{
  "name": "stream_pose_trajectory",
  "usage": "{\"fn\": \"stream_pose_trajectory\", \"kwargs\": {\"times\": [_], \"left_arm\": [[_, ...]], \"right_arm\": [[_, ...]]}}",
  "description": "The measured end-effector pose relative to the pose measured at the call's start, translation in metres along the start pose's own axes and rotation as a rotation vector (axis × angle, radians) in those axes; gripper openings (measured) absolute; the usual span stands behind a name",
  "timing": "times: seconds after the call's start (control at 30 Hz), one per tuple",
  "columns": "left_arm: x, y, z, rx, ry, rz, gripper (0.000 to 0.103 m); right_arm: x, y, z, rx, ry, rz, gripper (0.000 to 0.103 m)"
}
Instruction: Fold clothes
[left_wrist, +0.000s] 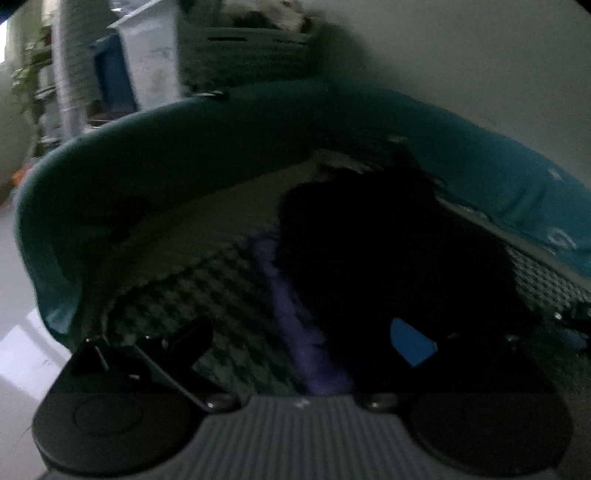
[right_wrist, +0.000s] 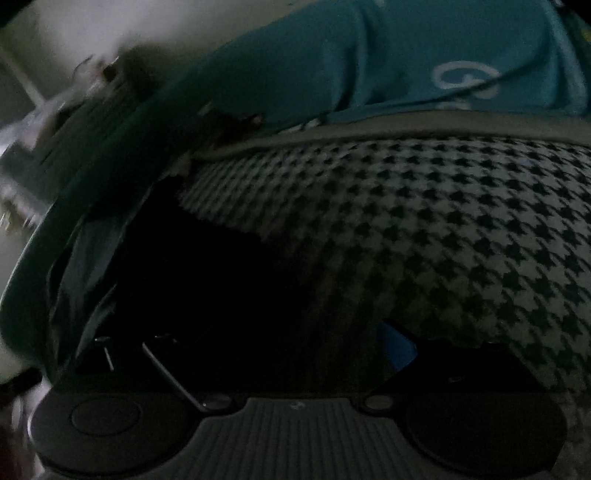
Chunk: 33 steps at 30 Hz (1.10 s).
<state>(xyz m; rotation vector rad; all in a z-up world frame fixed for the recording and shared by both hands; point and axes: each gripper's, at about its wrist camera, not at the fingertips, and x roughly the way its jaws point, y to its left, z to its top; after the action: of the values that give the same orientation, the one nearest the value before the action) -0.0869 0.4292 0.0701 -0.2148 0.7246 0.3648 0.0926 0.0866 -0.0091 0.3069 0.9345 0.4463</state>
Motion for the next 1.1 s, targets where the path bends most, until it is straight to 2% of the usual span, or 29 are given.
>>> {"fn": "stream_pose_trajectory", "kwargs": {"times": [0.1, 0.2, 0.27, 0.33, 0.43, 0.5, 0.57, 0.7, 0.87, 0.97, 1.0, 1.07, 1.1], "left_arm": [[0.007, 0.007, 0.009, -0.035, -0.025, 0.109, 0.103], [0.022, 0.022, 0.018, -0.125, -0.005, 0.230, 0.103], [0.033, 0.032, 0.024, -0.186, 0.011, 0.311, 0.103], [0.043, 0.044, 0.031, -0.257, 0.004, 0.431, 0.103], [0.056, 0.055, 0.040, -0.327, -0.009, 0.539, 0.103], [0.073, 0.058, 0.046, -0.333, 0.031, 0.586, 0.103], [0.090, 0.059, 0.050, -0.327, 0.057, 0.604, 0.103], [0.111, 0.056, 0.050, -0.340, 0.056, 0.606, 0.103], [0.141, 0.058, 0.040, -0.399, 0.123, 0.537, 0.103], [0.146, 0.060, 0.036, -0.457, 0.120, 0.525, 0.103], [0.147, 0.060, 0.035, -0.470, 0.115, 0.524, 0.103], [0.148, 0.055, 0.035, -0.459, 0.108, 0.537, 0.103], [0.147, 0.053, 0.034, -0.466, 0.103, 0.539, 0.103]], "right_arm": [[0.008, 0.008, 0.006, 0.003, -0.066, -0.084, 0.093], [0.014, 0.020, 0.010, -0.032, -0.154, -0.165, 0.093], [0.016, 0.024, 0.012, -0.046, -0.202, -0.192, 0.093], [0.024, 0.029, 0.017, -0.049, -0.223, -0.232, 0.093], [0.030, 0.032, 0.022, -0.055, -0.280, -0.262, 0.093], [0.039, 0.033, 0.027, -0.064, -0.307, -0.291, 0.093], [0.049, 0.032, 0.034, -0.062, -0.325, -0.316, 0.093], [0.072, 0.032, 0.042, -0.092, -0.326, -0.342, 0.093], [0.099, 0.036, 0.040, -0.122, -0.299, -0.373, 0.093], [0.106, 0.040, 0.042, -0.123, -0.298, -0.392, 0.093], [0.108, 0.042, 0.043, -0.119, -0.294, -0.399, 0.094], [0.112, 0.046, 0.045, -0.113, -0.287, -0.404, 0.103], [0.114, 0.051, 0.044, -0.112, -0.285, -0.389, 0.103]]}}
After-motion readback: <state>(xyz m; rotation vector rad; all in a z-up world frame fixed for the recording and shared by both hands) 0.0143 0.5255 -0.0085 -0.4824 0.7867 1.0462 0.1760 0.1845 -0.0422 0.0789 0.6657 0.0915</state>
